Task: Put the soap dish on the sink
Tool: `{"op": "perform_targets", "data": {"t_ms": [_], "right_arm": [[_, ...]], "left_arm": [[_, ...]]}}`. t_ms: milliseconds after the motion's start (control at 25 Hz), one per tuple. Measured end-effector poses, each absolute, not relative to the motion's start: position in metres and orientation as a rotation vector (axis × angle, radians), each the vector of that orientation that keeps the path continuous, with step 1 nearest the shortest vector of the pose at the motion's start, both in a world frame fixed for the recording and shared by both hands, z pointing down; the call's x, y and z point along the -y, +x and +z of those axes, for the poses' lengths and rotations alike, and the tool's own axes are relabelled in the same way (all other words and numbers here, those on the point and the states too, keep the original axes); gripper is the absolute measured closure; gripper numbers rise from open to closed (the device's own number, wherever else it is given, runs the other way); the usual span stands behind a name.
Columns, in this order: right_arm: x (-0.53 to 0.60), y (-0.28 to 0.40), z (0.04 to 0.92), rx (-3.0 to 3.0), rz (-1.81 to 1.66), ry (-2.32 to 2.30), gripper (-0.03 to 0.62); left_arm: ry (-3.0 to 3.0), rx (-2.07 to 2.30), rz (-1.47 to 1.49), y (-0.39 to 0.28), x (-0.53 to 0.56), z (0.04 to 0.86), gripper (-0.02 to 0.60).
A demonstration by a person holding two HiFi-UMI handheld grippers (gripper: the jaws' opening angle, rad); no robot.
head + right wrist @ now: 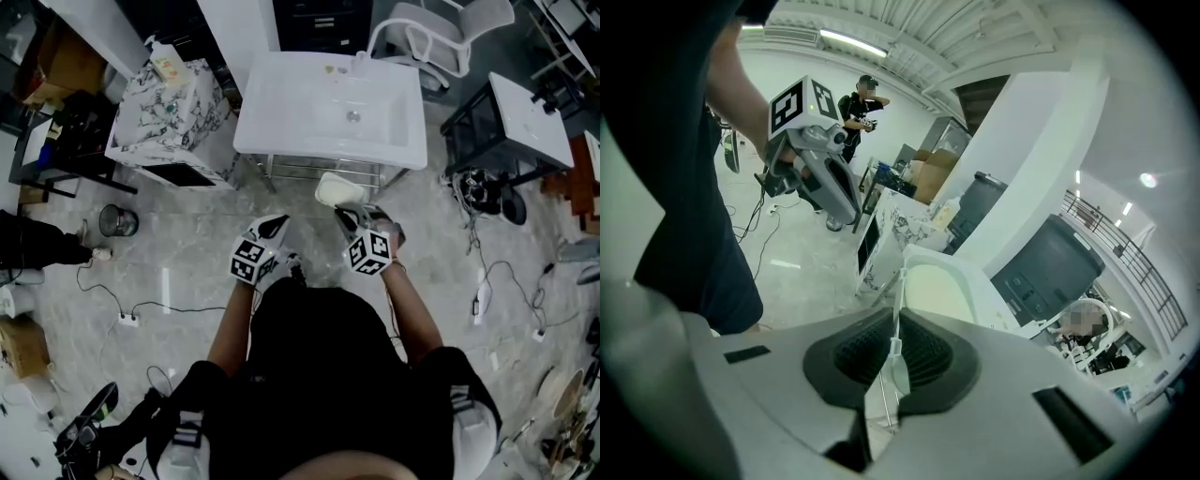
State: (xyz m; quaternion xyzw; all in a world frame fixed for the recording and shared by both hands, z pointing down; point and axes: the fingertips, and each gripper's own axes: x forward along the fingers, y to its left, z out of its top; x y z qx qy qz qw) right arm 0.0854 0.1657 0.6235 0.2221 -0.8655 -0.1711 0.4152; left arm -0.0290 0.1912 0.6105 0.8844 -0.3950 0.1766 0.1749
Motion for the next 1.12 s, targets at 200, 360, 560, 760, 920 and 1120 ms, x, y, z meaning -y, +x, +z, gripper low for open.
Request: {"op": "perform_targets", "data": {"t_ms": [200, 360, 560, 760, 920, 1120], "right_arm": [[-0.147, 0.075, 0.624, 2.164, -0.418, 0.587, 0.583], [-0.134, 0.064, 0.623, 2.153, -0.413, 0.602, 0.583], [-0.123, 0.045, 0.627, 2.151, -0.409, 0.618, 0.583], [-0.113, 0.029, 0.626, 2.149, -0.409, 0.630, 0.583], [-0.110, 0.016, 0.627, 2.143, -0.411, 0.634, 0.583], [-0.107, 0.002, 0.629, 2.138, -0.419, 0.637, 0.583]], "left_arm": [[2.524, 1.089, 0.502, -0.040, -0.170, 0.611, 0.581], [2.541, 1.070, 0.506, -0.051, -0.155, 0.610, 0.581], [2.549, 1.057, 0.506, -0.070, -0.144, 0.613, 0.581], [2.558, 1.048, 0.506, -0.086, -0.134, 0.613, 0.581], [2.566, 1.046, 0.505, -0.099, -0.131, 0.613, 0.581], [2.570, 1.055, 0.497, -0.116, -0.127, 0.615, 0.581]]}}
